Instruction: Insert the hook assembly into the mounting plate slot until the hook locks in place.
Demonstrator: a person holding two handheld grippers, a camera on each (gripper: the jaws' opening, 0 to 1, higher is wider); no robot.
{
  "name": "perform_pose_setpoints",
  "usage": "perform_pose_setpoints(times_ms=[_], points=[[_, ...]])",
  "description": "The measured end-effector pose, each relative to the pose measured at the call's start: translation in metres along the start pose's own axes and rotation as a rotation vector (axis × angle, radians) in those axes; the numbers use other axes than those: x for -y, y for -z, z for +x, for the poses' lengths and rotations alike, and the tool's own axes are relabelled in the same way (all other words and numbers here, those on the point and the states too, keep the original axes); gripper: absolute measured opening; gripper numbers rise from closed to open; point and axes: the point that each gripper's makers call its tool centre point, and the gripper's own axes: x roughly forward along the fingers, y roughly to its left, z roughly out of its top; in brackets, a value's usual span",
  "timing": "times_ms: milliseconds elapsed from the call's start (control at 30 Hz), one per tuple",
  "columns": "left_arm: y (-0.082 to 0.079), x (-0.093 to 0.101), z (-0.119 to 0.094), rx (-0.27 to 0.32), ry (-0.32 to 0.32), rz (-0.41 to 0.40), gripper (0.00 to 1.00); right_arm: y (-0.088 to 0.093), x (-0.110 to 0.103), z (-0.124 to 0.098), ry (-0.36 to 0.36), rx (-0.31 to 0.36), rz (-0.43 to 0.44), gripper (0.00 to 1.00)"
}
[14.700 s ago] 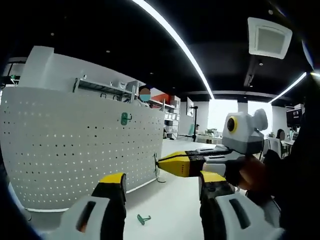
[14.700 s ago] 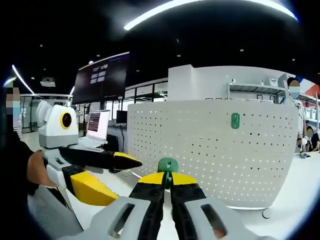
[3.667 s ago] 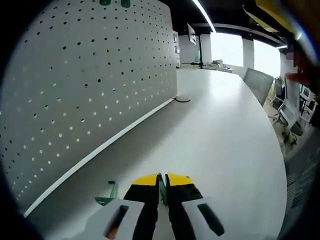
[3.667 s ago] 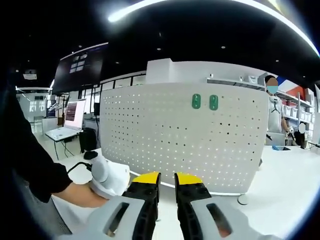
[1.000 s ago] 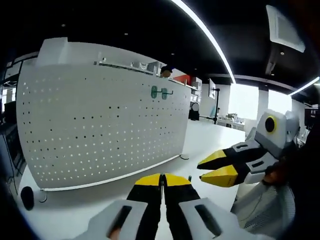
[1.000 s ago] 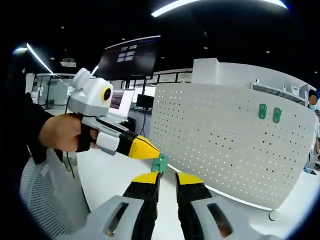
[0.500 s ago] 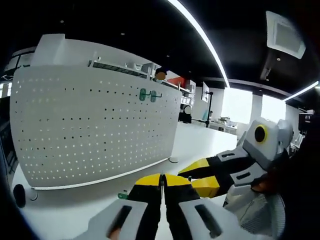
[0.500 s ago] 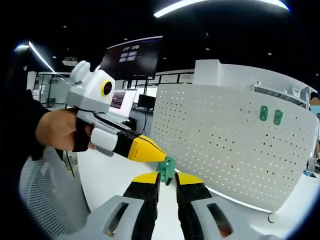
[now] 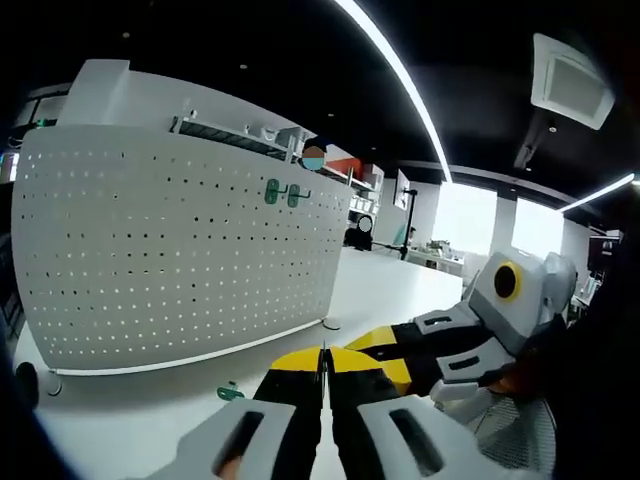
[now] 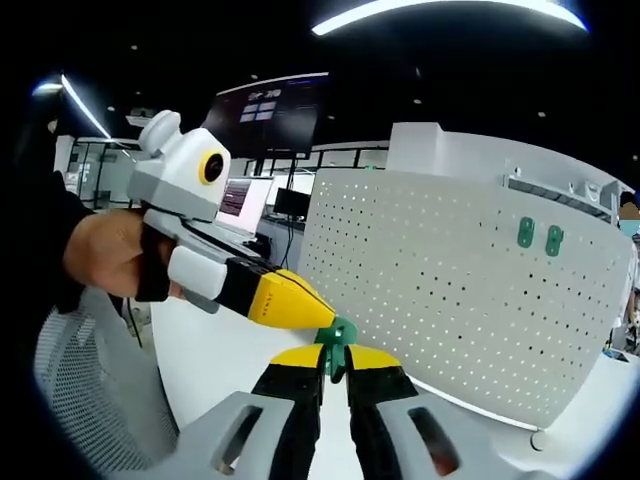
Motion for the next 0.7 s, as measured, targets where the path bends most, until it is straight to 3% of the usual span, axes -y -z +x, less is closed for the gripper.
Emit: perform_pose_setpoints(times_ms=[700], points=[[0.0005, 0.0041, 0.0008, 0.005, 0.015, -0.023, 0.01, 0.0011, 0.0019, -0.0007, 0.004, -0.004, 0.04, 0.01]])
